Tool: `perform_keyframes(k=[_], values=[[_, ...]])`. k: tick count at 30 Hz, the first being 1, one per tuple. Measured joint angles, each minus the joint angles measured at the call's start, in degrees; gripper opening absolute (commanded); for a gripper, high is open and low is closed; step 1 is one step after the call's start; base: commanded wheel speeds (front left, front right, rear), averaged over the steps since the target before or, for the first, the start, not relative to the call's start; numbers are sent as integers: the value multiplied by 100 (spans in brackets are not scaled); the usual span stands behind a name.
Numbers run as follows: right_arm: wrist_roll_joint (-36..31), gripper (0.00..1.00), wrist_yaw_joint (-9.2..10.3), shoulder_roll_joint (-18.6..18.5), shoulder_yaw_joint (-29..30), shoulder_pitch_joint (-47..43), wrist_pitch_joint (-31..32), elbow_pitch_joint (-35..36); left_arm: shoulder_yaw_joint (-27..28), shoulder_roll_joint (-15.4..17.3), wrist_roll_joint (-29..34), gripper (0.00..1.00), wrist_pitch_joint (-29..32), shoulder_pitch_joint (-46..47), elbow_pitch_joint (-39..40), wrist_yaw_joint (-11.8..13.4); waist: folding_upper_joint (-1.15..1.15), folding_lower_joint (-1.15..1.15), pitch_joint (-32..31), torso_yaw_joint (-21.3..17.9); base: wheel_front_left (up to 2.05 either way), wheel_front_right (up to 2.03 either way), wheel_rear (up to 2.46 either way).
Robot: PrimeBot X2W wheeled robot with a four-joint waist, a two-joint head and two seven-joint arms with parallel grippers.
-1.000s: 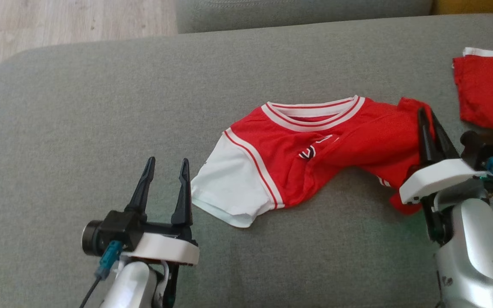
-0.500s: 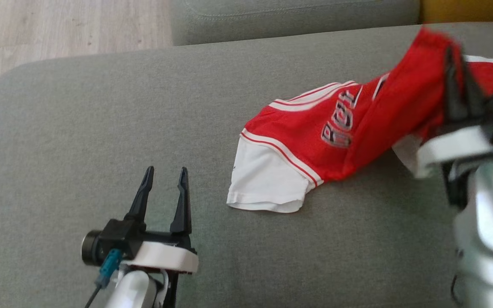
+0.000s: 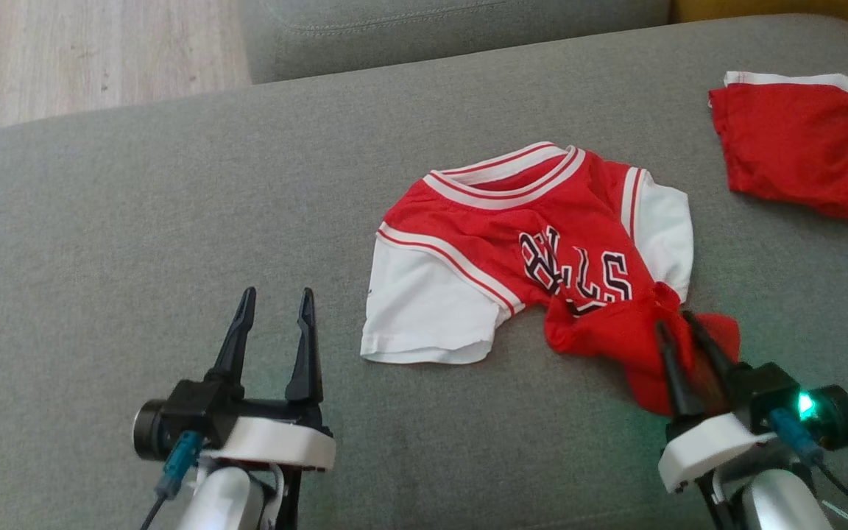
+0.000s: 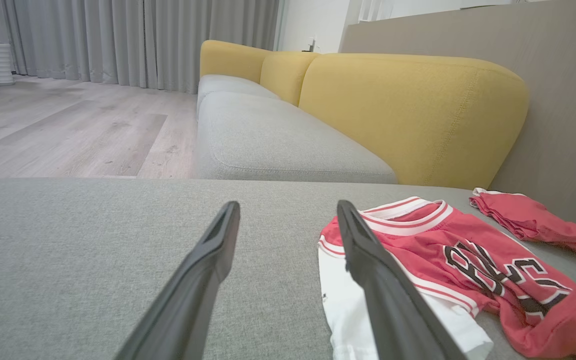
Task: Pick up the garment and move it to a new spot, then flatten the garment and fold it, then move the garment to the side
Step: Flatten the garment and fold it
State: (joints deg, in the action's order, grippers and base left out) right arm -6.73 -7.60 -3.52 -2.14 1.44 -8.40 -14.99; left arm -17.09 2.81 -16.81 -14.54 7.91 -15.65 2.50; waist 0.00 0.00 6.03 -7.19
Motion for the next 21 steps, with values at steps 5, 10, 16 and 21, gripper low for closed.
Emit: perform_keyframes(k=[5, 10, 16, 21], values=[[92, 100, 0, 20, 126, 97, -54, 358, -7, 0, 0, 100, 0, 10, -8, -8, 0, 0, 27, 51, 0, 0, 0], [292, 100, 0, 66, 225, 467, -202, 781, -11, 0, 0, 100, 0, 10, -54, -9, 0, 0, -7, 154, 0, 0, 0], [693, 100, 0, 76, 391, 777, -110, 859, -9, 0, 0, 100, 0, 10, -54, -25, 0, 0, -51, 260, 0, 0, 0], [989, 100, 0, 77, 439, 775, -56, 690, -14, -1, 0, 100, 0, 10, -54, -51, 0, 0, -42, 335, 0, 0, 0]])
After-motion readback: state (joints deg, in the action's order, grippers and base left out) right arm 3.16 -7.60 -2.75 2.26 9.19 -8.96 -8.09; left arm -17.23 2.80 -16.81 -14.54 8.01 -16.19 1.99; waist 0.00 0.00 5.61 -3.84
